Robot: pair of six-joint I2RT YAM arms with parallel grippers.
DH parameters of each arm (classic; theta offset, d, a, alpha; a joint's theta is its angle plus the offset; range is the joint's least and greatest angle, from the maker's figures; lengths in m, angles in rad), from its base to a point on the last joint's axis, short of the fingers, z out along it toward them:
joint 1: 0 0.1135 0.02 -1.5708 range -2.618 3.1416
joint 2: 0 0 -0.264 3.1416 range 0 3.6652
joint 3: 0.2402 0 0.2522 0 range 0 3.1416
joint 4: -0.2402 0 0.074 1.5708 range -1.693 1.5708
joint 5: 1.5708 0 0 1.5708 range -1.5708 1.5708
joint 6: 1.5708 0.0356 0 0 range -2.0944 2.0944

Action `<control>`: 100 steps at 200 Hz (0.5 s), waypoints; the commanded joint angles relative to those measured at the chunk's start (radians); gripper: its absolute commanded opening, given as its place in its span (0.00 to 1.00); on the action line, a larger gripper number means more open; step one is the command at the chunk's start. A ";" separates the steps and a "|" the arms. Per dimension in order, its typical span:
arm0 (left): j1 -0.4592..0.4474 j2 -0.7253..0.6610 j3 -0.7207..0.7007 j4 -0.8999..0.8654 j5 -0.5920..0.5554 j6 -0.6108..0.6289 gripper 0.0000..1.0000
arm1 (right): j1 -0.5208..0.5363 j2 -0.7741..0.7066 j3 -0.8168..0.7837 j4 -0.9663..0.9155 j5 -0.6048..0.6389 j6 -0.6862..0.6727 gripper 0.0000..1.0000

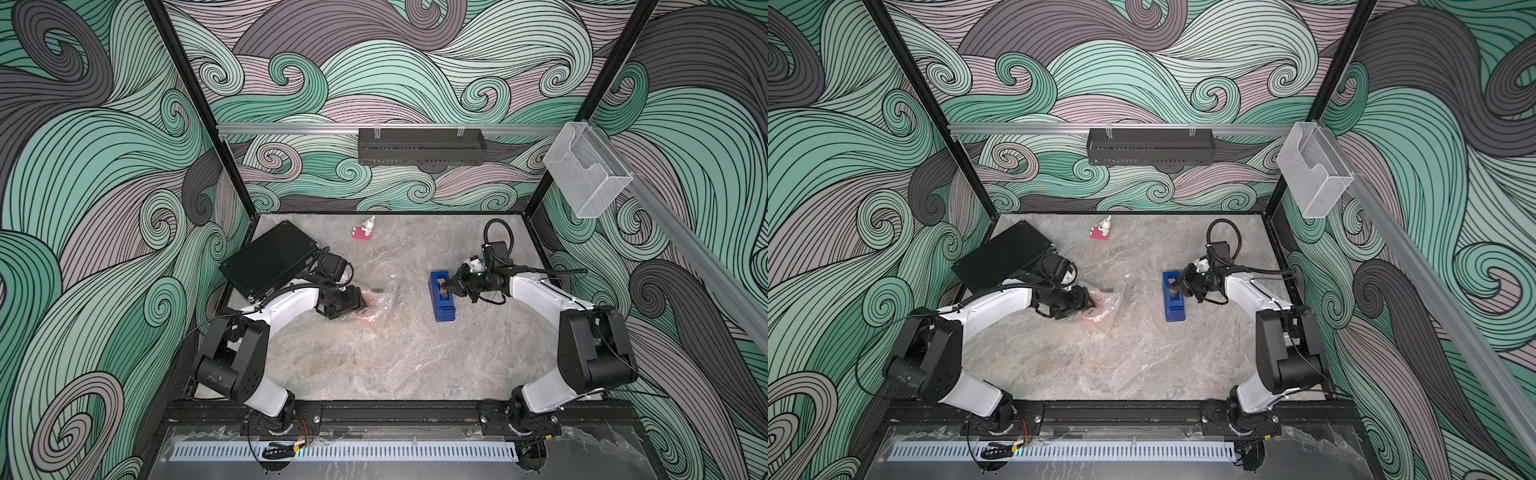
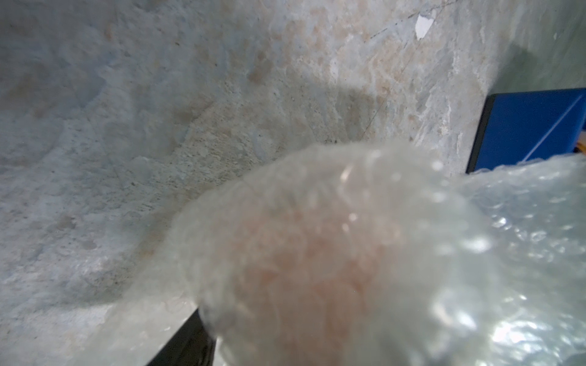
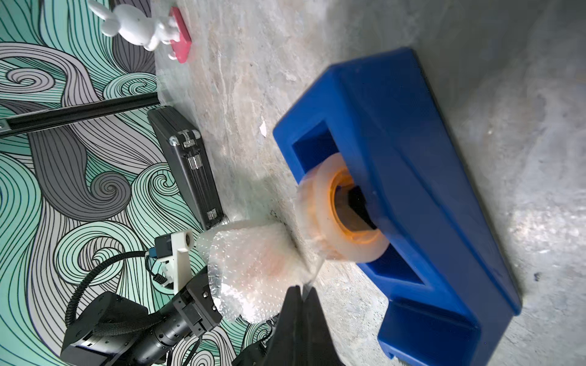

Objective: Wrap mugs in bubble wrap
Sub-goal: Tear off the tape using the Tape Cutter.

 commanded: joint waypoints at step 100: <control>0.002 0.009 -0.036 0.016 0.016 -0.004 0.69 | 0.064 -0.216 -0.035 -0.150 0.067 0.039 0.00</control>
